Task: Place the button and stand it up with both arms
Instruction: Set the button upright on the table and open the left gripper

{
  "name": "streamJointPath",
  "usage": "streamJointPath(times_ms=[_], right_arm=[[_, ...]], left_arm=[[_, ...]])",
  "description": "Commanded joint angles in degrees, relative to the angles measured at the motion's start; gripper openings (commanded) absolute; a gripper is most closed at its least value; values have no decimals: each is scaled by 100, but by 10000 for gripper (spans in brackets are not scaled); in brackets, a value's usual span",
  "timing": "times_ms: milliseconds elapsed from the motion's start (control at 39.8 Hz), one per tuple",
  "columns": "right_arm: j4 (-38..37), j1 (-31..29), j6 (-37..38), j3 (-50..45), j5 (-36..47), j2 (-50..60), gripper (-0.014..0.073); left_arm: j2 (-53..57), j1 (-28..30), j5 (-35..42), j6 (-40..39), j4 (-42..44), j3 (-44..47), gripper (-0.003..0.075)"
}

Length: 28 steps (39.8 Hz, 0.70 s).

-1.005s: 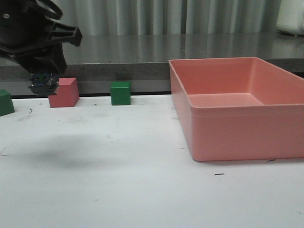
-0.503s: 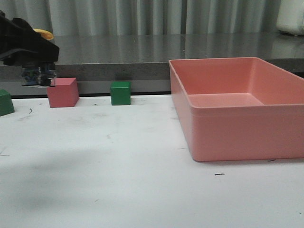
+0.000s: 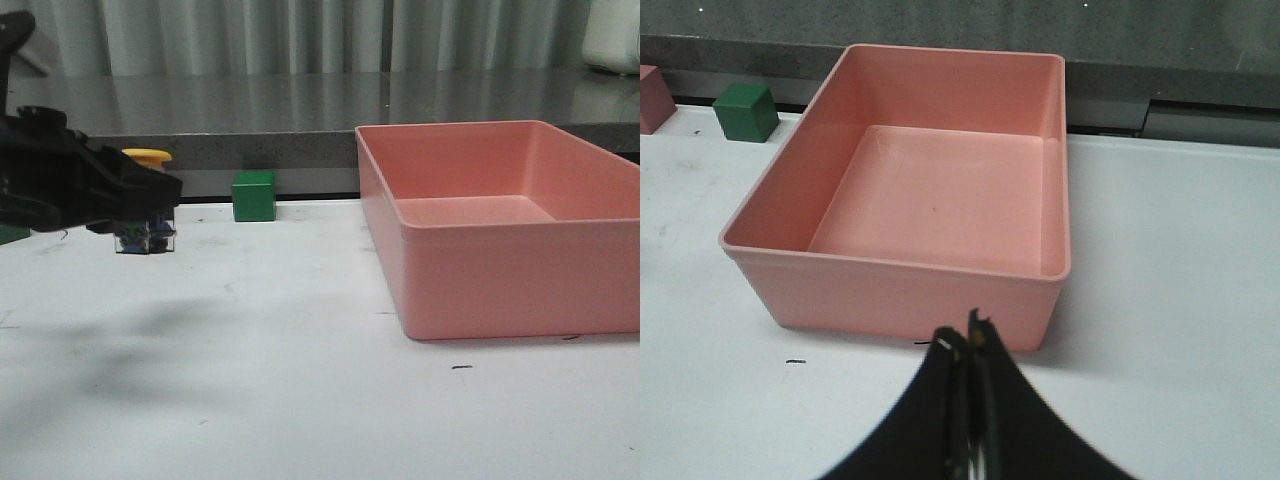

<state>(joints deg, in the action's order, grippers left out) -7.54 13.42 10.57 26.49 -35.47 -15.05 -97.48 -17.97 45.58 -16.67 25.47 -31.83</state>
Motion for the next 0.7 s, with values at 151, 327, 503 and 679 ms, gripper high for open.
streamJointPath(times_ms=[151, 327, 503, 679], right_arm=[[-124, -23, -46, 151, 447, -40, -62], [-124, -23, -46, 151, 447, -40, -62], [-124, -23, -46, 151, 447, -40, -62], [-124, -23, -46, 151, 447, -40, -62]], left_arm=[[-709, 15, 1354, 503, -218, -127, 110], [-1157, 15, 1825, 547, -218, -125, 110], [-1304, 15, 2052, 618, -218, -125, 111], [-1383, 15, 2029, 841, -266, -115, 111]])
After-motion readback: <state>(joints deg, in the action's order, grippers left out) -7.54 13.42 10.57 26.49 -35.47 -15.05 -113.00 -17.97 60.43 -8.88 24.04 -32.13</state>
